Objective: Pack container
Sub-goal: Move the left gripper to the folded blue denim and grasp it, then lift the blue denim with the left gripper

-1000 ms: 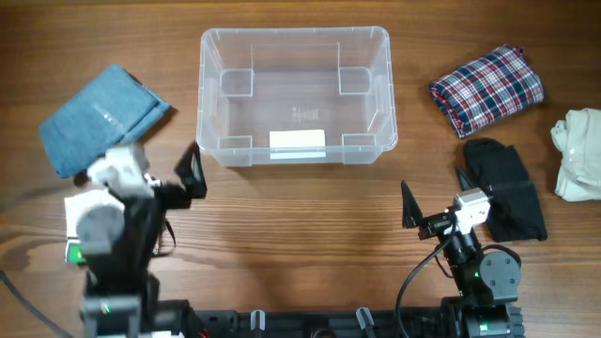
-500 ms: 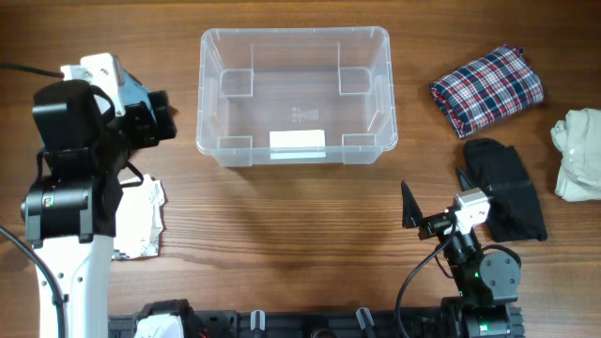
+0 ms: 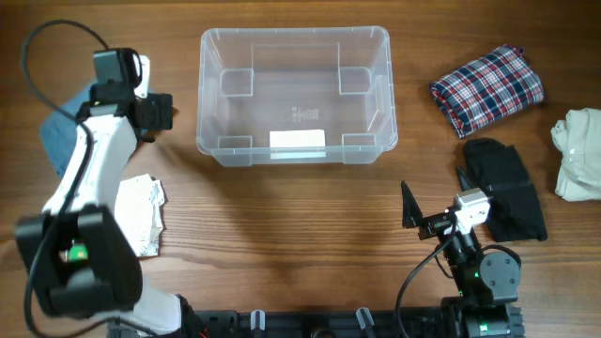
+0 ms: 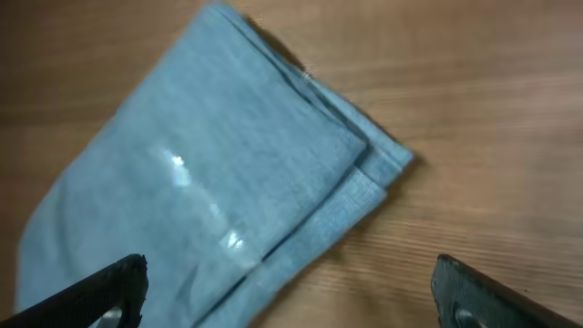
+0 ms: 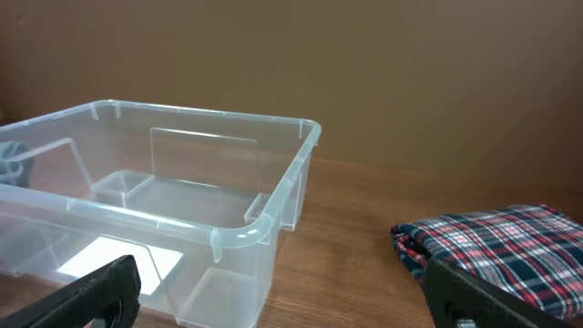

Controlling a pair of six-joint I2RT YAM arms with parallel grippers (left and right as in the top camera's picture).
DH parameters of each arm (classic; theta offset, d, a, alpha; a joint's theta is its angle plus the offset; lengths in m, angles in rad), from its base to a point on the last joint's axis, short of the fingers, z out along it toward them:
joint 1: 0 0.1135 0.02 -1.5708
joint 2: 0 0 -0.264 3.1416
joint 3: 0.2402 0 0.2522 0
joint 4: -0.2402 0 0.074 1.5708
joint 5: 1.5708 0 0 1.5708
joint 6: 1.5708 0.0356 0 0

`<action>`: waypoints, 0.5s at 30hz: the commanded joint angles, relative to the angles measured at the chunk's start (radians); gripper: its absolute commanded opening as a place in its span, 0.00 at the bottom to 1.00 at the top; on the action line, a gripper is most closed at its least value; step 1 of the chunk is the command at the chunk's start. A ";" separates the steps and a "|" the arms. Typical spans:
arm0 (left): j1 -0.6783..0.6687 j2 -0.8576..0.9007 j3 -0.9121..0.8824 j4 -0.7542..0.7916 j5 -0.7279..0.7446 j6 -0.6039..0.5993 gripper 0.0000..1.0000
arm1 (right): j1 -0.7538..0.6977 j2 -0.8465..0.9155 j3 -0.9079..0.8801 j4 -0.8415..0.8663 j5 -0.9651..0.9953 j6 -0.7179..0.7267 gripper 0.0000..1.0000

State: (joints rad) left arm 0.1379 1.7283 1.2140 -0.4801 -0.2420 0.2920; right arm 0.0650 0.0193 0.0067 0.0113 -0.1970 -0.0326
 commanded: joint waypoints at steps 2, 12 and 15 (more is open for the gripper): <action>0.017 0.095 0.013 0.066 -0.003 0.124 1.00 | 0.004 -0.008 -0.002 0.003 0.013 -0.017 1.00; 0.113 0.152 0.011 0.079 0.047 0.180 1.00 | 0.004 -0.008 -0.002 0.003 0.013 -0.018 1.00; 0.128 0.178 0.009 0.077 0.047 0.180 1.00 | 0.004 -0.008 -0.002 0.003 0.013 -0.018 1.00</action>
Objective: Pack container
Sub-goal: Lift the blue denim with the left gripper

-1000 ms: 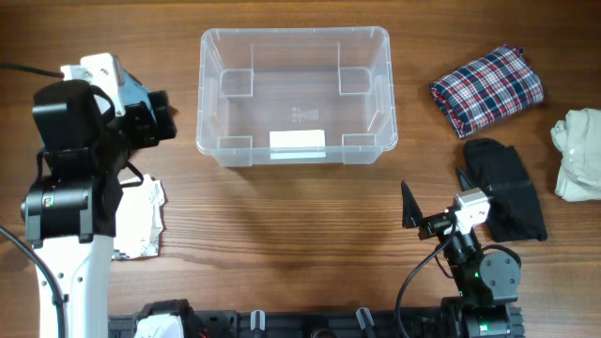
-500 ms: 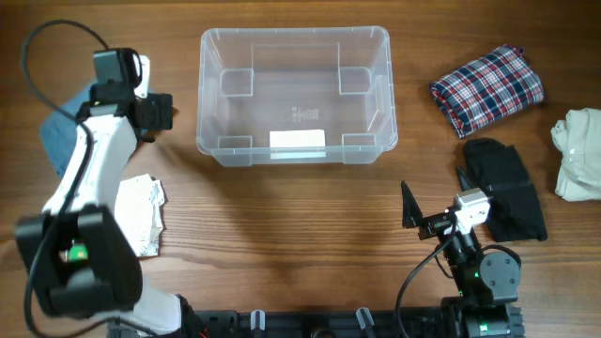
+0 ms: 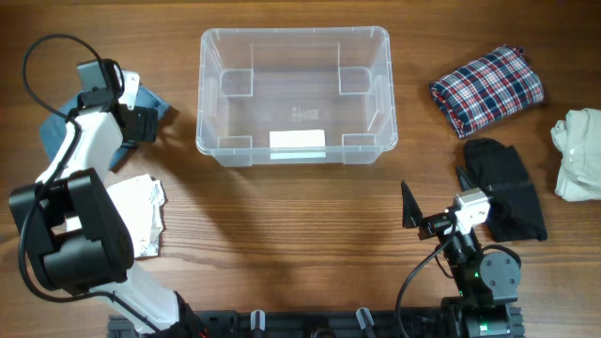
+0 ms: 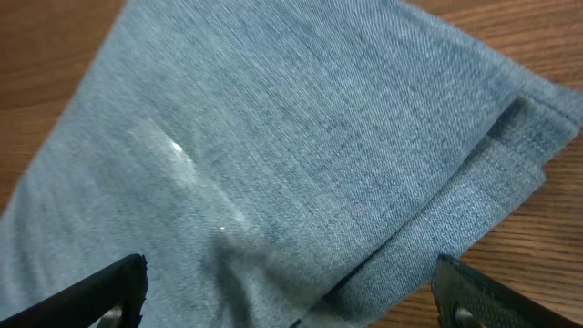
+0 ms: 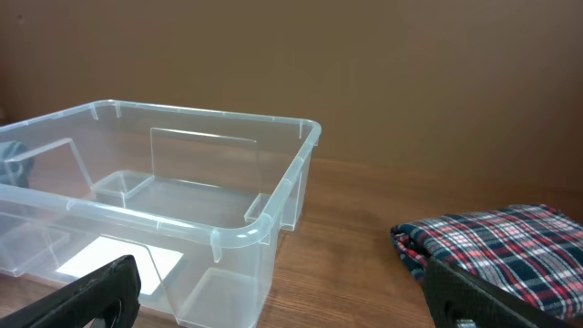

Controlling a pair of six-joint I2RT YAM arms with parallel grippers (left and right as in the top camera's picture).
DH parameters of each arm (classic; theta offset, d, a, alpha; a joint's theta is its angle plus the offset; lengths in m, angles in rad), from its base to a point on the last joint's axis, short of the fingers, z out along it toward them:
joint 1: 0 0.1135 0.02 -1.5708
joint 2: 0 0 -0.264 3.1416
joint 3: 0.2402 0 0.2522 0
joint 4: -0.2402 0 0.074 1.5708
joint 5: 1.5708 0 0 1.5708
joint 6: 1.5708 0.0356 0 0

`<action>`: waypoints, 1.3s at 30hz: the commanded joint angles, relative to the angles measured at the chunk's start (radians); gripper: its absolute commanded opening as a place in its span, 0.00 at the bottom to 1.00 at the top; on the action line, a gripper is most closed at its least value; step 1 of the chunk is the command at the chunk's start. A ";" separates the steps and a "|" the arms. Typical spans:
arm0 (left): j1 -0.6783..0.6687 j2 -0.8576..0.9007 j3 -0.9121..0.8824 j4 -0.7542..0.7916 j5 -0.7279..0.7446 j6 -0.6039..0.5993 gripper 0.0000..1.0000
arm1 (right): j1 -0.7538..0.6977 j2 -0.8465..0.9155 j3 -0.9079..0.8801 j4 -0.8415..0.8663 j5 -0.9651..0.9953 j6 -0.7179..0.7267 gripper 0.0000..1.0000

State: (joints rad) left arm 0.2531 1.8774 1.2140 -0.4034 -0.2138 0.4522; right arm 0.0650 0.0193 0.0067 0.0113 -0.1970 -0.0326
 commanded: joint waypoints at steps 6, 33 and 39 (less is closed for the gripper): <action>0.016 0.110 0.009 0.083 -0.085 0.023 1.00 | 0.004 -0.008 -0.002 0.003 0.013 -0.017 1.00; -0.031 0.152 0.009 0.080 0.001 -0.061 1.00 | 0.004 -0.008 -0.002 0.003 0.013 -0.017 1.00; -0.044 0.152 0.009 0.075 0.030 0.026 0.96 | 0.004 -0.008 -0.002 0.003 0.013 -0.018 1.00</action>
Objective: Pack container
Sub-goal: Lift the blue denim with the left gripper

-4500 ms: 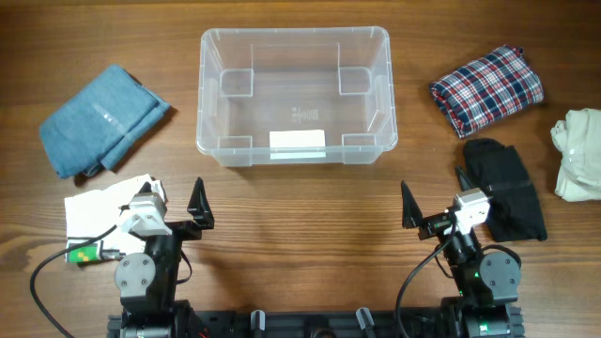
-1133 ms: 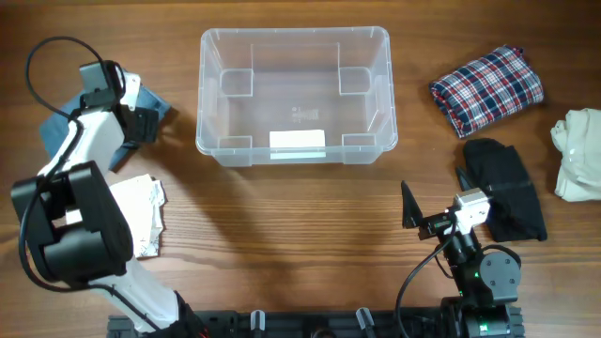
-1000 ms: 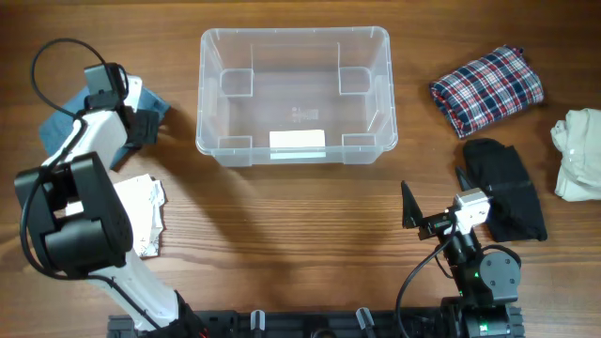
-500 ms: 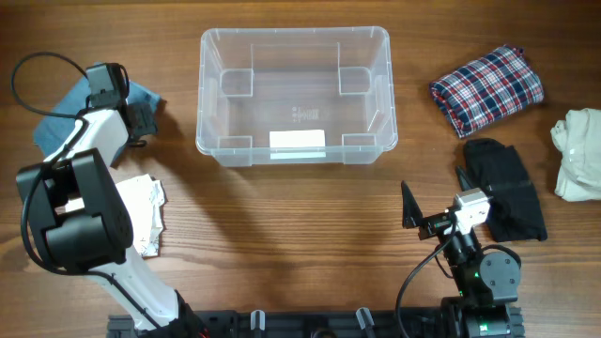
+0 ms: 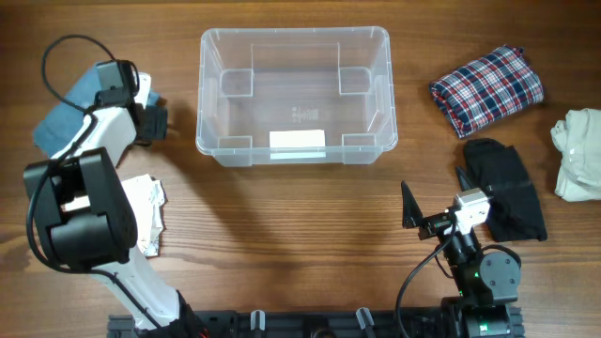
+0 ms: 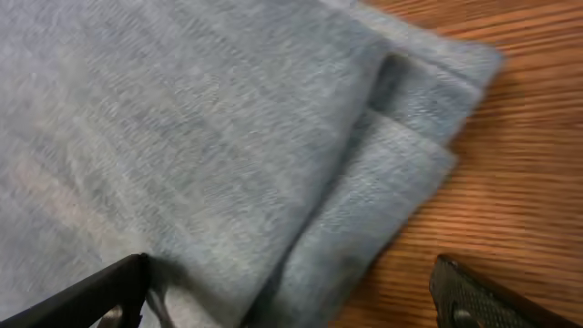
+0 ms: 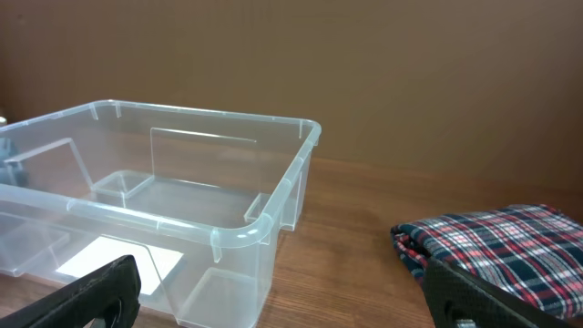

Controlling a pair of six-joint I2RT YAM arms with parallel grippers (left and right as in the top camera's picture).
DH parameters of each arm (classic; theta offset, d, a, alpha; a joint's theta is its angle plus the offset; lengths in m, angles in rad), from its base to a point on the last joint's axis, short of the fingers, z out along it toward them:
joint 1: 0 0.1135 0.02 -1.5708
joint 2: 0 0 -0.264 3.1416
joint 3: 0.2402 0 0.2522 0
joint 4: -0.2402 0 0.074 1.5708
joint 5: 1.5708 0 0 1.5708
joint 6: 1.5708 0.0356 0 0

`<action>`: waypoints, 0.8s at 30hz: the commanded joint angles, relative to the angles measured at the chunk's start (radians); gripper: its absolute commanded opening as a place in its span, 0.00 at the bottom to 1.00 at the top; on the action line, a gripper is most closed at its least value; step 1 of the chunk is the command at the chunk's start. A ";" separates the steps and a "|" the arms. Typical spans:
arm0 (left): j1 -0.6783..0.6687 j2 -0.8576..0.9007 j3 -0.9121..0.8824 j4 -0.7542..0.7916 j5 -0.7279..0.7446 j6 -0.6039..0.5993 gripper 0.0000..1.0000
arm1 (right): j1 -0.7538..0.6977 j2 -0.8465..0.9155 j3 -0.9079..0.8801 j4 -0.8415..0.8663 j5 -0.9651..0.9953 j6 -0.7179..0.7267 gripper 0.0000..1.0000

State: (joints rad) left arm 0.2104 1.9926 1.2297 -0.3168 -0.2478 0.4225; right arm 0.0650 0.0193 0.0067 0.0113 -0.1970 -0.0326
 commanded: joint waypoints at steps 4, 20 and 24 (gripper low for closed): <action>0.069 0.037 -0.006 0.039 0.026 0.076 0.85 | 0.004 -0.008 -0.002 0.003 0.013 -0.017 1.00; -0.045 0.034 -0.006 0.130 -0.220 0.046 0.04 | 0.004 -0.008 -0.002 0.003 0.013 -0.018 1.00; -0.045 -0.016 -0.005 0.118 -0.239 -0.169 0.04 | 0.004 -0.008 -0.002 0.003 0.013 -0.017 1.00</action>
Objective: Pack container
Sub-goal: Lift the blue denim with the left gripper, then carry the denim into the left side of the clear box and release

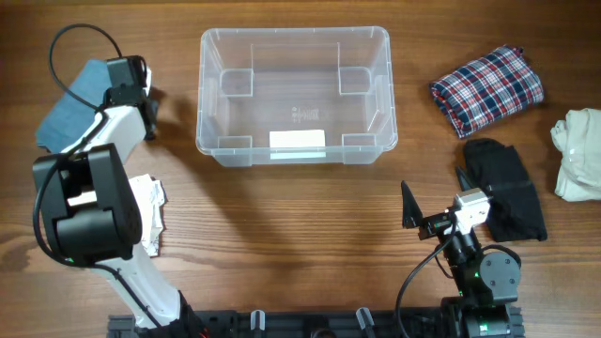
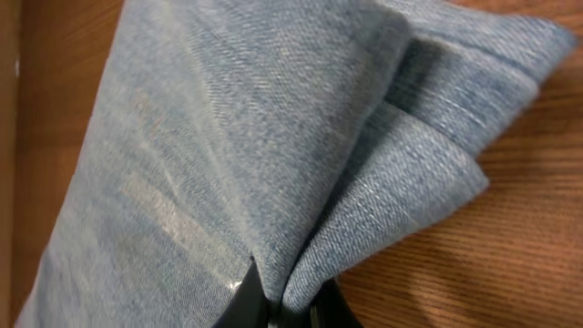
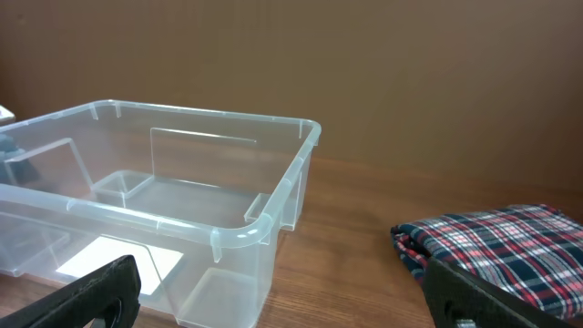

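Observation:
A folded blue denim cloth [image 1: 73, 105] lies at the table's far left, left of the clear plastic container [image 1: 293, 152]. My left gripper [image 2: 284, 308] is shut on a folded edge of the denim, and the cloth [image 2: 237, 137] fills most of the left wrist view. Near the table's front right, my right gripper [image 3: 291, 301] stands open with nothing between its fingers. It faces the container [image 3: 228, 232], which holds only a white label on its floor.
A folded plaid cloth [image 1: 486, 87] lies at the back right, also seen as plaid cloth [image 3: 496, 251]. A black garment [image 1: 507, 188] and a beige one [image 1: 580, 155] lie at the right edge. A crumpled white cloth [image 1: 141, 214] sits front left beside the left arm.
The left gripper's jaws stood open around the denim's folded edge; now they are shut on that edge. The right arm has not moved.
The left gripper hung open over the denim's corner, then closer over the cloth's face. It then sat open at the folded edge and is now shut on it. The right arm, container and other cloths stayed where they were.

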Controlling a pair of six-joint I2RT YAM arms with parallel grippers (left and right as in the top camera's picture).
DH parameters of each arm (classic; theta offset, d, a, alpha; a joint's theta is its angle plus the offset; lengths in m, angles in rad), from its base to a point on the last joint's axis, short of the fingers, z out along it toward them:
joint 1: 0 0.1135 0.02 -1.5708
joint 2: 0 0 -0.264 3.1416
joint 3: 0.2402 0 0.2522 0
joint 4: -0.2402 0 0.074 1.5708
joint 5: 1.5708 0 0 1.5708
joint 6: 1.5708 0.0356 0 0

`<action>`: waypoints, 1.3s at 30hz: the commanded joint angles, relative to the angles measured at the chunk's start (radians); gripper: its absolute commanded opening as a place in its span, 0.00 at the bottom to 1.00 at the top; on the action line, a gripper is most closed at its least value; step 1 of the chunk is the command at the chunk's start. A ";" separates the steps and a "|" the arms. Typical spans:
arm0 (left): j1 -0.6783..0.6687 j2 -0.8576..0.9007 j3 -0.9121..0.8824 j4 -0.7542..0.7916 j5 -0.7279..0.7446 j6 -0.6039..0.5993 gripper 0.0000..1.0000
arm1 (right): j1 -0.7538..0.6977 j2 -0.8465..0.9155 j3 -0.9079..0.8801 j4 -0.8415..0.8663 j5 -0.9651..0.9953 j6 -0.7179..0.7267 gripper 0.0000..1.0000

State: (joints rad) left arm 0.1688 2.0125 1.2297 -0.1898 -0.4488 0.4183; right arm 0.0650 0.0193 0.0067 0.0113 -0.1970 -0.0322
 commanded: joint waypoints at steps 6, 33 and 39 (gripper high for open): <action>-0.004 -0.217 -0.004 -0.097 0.206 -0.248 0.04 | 0.004 -0.008 -0.002 0.003 0.013 -0.018 1.00; -0.588 -0.738 0.068 -0.156 0.369 0.206 0.04 | 0.004 -0.008 -0.002 0.003 0.013 -0.018 1.00; -0.673 -0.526 0.068 -0.023 0.261 0.314 0.04 | 0.004 -0.008 -0.002 0.003 0.013 -0.018 1.00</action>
State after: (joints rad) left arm -0.4797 1.4174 1.2507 -0.2821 -0.1005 0.6350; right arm 0.0650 0.0193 0.0067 0.0113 -0.1970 -0.0326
